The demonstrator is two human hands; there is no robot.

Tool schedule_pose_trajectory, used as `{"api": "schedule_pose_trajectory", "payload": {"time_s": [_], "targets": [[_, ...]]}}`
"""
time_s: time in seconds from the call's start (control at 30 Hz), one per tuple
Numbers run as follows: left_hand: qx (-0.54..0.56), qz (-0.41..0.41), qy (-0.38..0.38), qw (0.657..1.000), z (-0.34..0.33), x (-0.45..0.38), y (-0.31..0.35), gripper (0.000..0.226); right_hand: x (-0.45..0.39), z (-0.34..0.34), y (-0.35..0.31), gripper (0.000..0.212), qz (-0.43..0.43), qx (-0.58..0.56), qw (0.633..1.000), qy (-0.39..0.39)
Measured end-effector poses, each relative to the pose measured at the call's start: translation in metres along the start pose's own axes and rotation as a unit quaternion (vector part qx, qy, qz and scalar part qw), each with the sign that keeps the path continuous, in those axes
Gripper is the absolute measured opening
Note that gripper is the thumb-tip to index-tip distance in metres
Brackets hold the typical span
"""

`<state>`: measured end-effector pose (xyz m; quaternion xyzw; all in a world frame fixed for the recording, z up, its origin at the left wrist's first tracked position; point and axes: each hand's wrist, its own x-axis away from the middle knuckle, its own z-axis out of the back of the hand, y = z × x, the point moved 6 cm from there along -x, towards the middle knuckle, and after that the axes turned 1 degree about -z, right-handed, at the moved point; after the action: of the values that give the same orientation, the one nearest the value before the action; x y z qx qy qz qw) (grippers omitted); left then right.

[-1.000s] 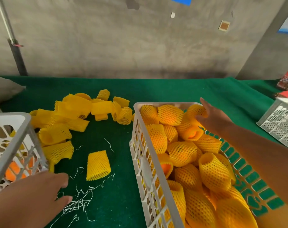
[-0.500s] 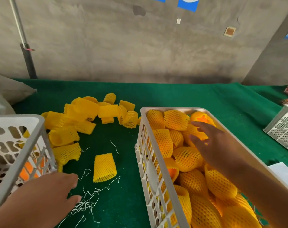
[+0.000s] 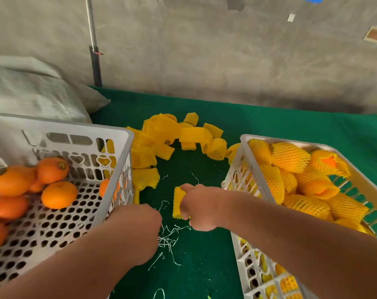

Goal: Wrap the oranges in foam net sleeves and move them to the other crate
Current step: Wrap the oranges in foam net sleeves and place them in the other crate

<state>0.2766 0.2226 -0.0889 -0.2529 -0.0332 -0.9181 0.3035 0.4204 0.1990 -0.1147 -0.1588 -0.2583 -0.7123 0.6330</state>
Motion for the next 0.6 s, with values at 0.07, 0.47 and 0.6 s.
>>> {"api": "schedule_pose_trajectory", "payload": {"time_s": [0.07, 0.47, 0.6], "targets": [[-0.002, 0.0, -0.009, 1.0, -0.002, -0.002, 0.0, 0.019, -0.03, -0.02, -0.005, 0.049, -0.022, 0.069, 0.995, -0.076], [0.107, -0.037, 0.151, 0.982, 0.025, -0.011, 0.003, 0.037, 0.001, 0.038, 0.002, 0.014, -0.018, -0.079, 0.987, 0.137], [0.188, -0.042, 0.26, 0.946, 0.046, 0.0, 0.002, 0.027, 0.048, 0.051, 0.011, 0.025, -0.013, -0.239, 0.916, 0.322]]}}
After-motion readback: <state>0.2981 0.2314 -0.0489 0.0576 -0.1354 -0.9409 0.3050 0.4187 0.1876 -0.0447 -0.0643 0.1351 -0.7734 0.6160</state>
